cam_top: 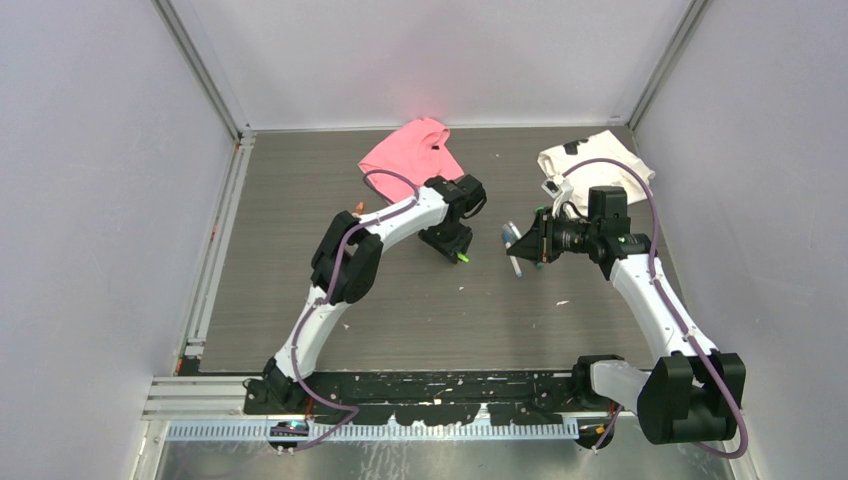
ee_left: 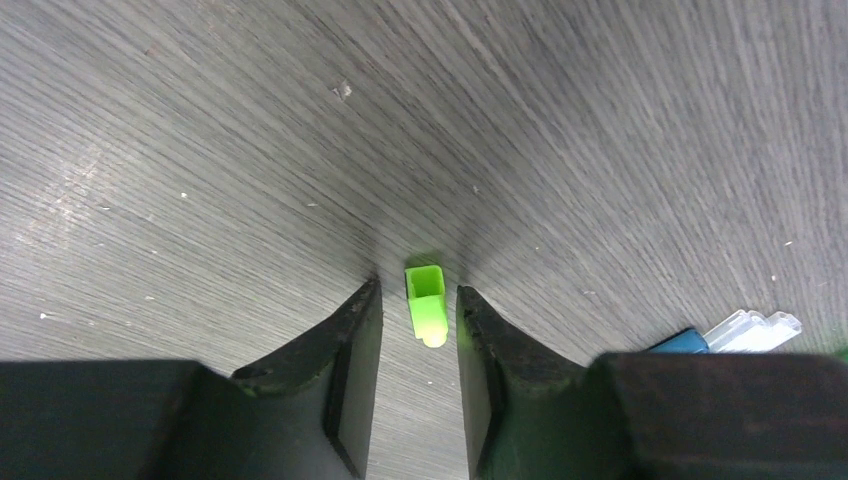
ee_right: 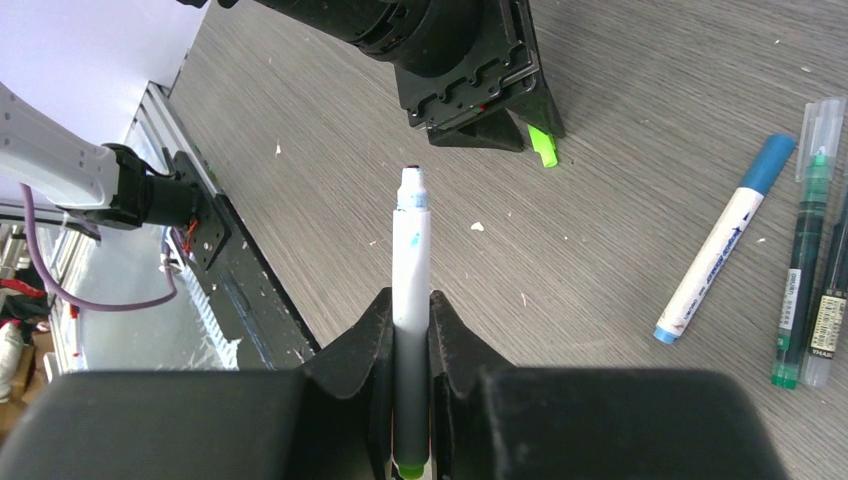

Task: Insert the pens into the pen caps
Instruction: Insert the pen cap onto the pen.

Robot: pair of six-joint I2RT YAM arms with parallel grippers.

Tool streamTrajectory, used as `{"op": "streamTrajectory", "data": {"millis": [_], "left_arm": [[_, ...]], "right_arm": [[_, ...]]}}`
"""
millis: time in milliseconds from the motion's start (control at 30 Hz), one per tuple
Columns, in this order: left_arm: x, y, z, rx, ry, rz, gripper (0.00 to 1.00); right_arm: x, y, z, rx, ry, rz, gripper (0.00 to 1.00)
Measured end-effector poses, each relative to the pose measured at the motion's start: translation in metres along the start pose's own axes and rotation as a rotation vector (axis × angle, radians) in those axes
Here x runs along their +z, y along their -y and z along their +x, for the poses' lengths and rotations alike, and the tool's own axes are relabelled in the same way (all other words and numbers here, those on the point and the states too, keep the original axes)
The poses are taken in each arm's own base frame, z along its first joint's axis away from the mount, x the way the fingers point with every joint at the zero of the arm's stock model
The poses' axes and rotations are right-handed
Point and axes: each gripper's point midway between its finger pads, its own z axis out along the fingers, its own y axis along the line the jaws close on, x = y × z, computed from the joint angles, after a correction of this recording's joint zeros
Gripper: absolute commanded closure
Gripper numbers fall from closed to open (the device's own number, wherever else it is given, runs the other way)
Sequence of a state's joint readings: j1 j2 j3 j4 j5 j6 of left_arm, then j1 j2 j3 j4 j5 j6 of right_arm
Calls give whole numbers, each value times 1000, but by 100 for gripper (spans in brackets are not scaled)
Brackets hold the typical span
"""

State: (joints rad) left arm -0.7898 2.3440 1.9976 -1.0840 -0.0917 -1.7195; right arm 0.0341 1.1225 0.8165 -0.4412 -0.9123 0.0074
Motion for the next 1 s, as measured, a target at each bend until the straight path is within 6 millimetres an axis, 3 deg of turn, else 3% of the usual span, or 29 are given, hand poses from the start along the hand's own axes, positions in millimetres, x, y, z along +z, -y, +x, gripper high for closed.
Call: {"op": "streamTrajectory", "data": {"millis": [233,467,700,900,1000], "left_arm": [[0,-7,1,35,-11,-23,86],[0,-14,-4,192,14,-20,91],[-3,-56,-27,439,37,-63,91],[-4,-95,-49,632,12,-83,81],[-4,-103,-56,706,-13,-78,75]], "right_arm": [[0,-3,0,4,1,-10,99],[-1,-8,0,5,1,-42,99],[-1,-13,0,5,-1,-69,99],[-1,-15,0,5,-1,-82,99],[-1,-16,0,5,-1,-89,99]]}}
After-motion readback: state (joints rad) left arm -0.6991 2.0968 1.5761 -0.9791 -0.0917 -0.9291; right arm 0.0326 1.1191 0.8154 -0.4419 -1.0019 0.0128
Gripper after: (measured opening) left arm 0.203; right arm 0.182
